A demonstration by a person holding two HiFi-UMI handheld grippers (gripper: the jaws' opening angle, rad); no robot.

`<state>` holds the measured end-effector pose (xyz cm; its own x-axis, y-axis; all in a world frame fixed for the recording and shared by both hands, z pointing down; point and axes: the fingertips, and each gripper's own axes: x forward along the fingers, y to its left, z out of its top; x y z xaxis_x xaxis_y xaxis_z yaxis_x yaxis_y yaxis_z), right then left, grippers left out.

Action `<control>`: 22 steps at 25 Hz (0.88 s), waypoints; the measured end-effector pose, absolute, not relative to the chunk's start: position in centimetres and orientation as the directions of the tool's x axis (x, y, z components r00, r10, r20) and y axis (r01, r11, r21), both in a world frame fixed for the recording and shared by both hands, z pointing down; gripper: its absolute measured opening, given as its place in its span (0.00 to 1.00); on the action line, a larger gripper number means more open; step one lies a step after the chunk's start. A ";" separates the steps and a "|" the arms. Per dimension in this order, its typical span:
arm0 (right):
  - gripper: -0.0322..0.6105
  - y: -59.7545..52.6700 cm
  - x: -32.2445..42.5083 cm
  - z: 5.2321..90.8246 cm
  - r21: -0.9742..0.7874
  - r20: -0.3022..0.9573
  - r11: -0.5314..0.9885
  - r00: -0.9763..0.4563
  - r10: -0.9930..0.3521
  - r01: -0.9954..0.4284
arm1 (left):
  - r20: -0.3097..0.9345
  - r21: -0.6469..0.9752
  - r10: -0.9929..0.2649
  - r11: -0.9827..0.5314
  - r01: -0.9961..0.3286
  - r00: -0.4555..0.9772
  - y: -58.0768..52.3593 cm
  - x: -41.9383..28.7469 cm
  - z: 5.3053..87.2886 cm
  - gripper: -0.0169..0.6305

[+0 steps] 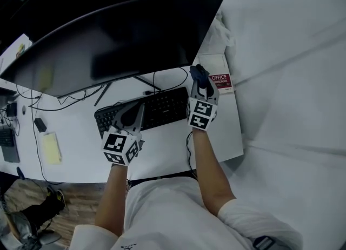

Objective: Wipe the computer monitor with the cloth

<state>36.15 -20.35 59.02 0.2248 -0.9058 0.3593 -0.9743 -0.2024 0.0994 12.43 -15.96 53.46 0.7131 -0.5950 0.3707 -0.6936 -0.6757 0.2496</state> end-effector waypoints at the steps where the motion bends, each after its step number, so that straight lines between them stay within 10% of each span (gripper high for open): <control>1: 0.27 -19.9 36.0 58.2 0.095 0.342 -0.200 0.220 -0.914 -0.975 | 0.361 0.247 -0.599 -0.678 -0.693 0.715 -15.8 12.1 53.1 0.04; 22: 0.27 1.1 17.5 46.4 0.066 0.175 0.029 -0.017 -0.984 -0.997 | 0.219 0.204 -0.684 -0.665 -0.718 0.696 -1.8 -4.5 45.9 0.04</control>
